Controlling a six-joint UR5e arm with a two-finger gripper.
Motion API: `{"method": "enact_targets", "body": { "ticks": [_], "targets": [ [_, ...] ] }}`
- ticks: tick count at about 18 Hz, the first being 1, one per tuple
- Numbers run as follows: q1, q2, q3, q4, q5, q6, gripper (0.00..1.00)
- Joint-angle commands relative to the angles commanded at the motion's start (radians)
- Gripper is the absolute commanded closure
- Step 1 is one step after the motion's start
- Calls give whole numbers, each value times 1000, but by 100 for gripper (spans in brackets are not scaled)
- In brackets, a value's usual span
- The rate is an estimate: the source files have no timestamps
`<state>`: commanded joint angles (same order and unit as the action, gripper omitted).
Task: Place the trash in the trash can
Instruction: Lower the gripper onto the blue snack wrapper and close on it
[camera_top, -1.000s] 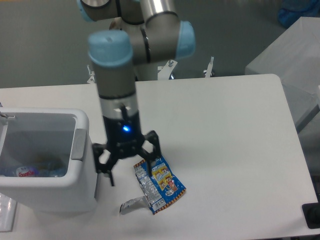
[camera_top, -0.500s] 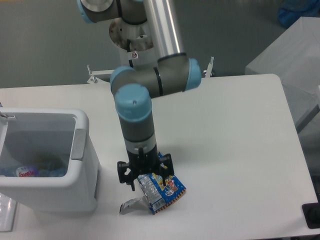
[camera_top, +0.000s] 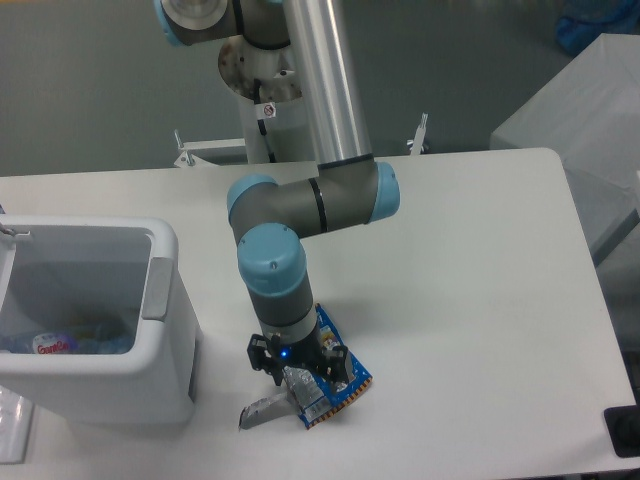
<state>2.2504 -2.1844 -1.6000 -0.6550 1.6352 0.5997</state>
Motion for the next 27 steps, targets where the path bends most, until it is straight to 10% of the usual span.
{"method": "enact_targets", "body": {
  "ticks": [11,17,27],
  "targets": [
    [-32,-18,-6,2,-9,-27,10],
    [-32,-25,2,2,-9,-52,58],
    [-31,-31,17,2,-8,-75,86]
  ]
}}
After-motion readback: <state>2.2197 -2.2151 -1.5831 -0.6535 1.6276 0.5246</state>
